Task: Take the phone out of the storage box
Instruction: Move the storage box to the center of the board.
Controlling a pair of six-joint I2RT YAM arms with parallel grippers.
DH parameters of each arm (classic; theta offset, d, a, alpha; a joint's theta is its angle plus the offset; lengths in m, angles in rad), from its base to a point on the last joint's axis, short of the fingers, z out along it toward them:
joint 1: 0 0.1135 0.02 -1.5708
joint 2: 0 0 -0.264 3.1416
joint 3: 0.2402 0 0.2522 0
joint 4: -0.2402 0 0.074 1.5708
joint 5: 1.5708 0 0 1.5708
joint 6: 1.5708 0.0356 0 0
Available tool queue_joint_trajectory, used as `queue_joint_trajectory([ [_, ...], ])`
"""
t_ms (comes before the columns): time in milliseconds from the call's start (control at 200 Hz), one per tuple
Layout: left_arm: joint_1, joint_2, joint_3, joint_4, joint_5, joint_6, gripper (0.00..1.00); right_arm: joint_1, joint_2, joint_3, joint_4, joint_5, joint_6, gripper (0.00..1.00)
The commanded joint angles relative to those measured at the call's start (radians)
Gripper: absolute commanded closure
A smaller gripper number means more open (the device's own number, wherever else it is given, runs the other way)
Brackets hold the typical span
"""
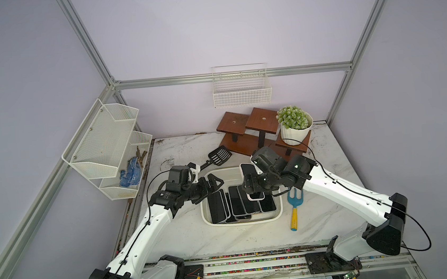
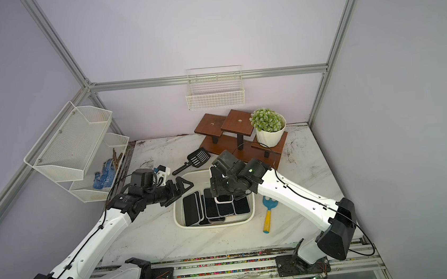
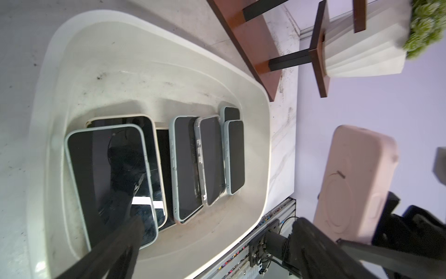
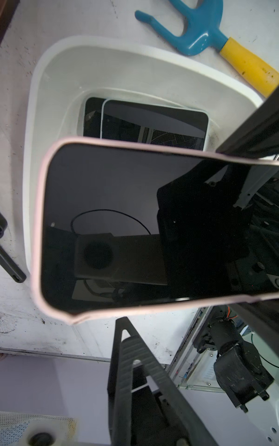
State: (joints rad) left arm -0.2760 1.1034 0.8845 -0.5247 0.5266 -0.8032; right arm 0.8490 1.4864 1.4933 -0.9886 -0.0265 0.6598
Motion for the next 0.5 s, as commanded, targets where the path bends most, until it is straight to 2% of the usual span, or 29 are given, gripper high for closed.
queue_joint_trajectory([
  [0, 0.006, 0.005, 0.034, 0.062, 0.074, -0.044, 0.0, 0.014, -0.012, 0.002, 0.042, -0.023, -0.02, 0.4],
  [235, 0.006, -0.025, 0.076, -0.136, 0.022, 0.029, 0.0, 0.027, -0.058, -0.057, -0.021, -0.026, -0.005, 0.4],
  [495, 0.006, -0.125, 0.046, -0.324, -0.084, 0.111, 0.0, 0.025, -0.218, -0.233, -0.138, 0.131, 0.039, 0.41],
])
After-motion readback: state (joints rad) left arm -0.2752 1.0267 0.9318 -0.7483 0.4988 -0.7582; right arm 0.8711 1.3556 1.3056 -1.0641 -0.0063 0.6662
